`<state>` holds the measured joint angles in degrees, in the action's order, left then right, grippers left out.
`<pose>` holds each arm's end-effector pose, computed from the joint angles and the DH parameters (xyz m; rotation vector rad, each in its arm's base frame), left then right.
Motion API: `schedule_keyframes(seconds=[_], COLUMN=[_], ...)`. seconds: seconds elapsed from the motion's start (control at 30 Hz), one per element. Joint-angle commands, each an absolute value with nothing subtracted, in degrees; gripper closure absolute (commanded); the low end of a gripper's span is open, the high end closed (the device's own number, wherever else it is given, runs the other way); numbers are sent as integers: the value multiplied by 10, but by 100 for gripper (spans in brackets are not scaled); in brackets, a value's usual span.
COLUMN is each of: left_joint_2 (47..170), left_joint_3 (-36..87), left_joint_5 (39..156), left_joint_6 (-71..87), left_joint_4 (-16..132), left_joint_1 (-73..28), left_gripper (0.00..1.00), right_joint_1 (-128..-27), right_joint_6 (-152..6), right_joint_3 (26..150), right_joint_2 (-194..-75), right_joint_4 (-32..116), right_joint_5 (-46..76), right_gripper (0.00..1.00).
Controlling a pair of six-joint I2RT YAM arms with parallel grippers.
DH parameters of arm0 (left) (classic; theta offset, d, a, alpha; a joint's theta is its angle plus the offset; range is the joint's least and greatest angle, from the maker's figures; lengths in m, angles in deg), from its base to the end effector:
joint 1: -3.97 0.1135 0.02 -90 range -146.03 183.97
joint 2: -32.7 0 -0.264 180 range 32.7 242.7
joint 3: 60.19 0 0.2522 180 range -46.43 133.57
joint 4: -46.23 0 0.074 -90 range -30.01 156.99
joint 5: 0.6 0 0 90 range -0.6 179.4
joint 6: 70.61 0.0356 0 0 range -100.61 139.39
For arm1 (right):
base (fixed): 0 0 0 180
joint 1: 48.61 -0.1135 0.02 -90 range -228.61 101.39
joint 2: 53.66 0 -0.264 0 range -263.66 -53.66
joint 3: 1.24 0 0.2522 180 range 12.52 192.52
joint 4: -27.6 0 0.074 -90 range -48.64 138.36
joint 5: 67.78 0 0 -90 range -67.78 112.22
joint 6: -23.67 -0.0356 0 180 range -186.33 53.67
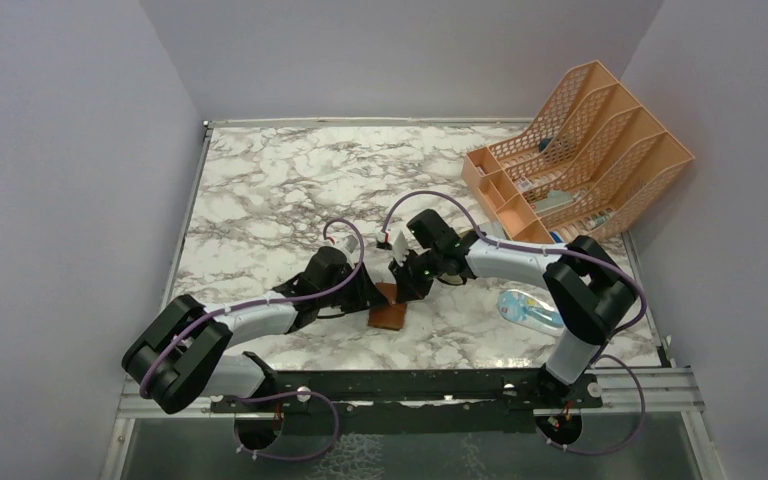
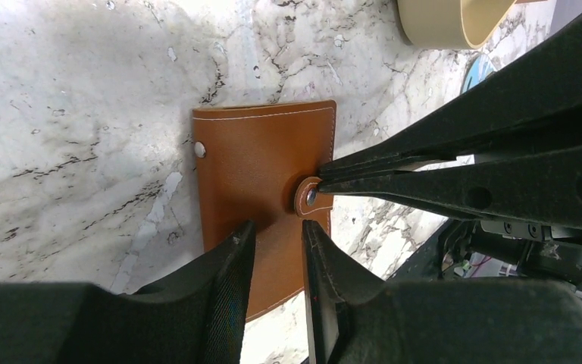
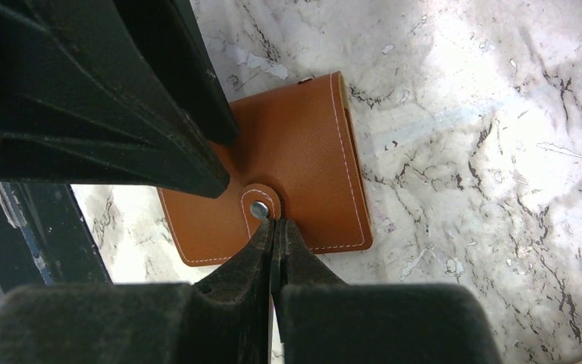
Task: Put the credit cards into the card holder
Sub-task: Close the card holder at the center of the board.
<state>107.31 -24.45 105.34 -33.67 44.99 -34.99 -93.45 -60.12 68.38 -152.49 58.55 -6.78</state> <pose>0.1743 -0.1535 0.1437 -0.1342 2.4679 -1.1121 0.2239 0.2470 0.1601 -1.3214 2.3387 0.8902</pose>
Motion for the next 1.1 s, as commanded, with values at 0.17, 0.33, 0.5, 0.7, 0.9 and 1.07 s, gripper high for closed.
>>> schedule_keyframes(seconds=[0.17,0.33,0.5,0.7,0.9,1.07], left_joint_2=[1068,1079,1081,1087,1094,1105], left_joint_3=[-253,-251,-247,-248,-247,-245], left_joint_5=[1064,1066,1072,1077,1078,1077], left_joint_6=[-327,-325,-324,-324,-322,-321], left_joint_4=[441,440,438,437,437,438], left_joint_1=[-351,-351,-351,-351,-352,-352], left_gripper=[65,64,64,63,63,63], right_joint_1=[-936,-936,-936,-936,-936,-936], right_joint_6=[-601,-597,-593,-590,-589,-592], right_joint_3=[697,700,704,707,712,717], right_joint_2=[-1551,-1552,-1555,-1560,-1564,-1563], right_joint_4=[585,593,604,613,630,643], right_joint_5=[-87,-98,-105,-120,-116,-109], right_gripper=[99,99,99,99,99,99])
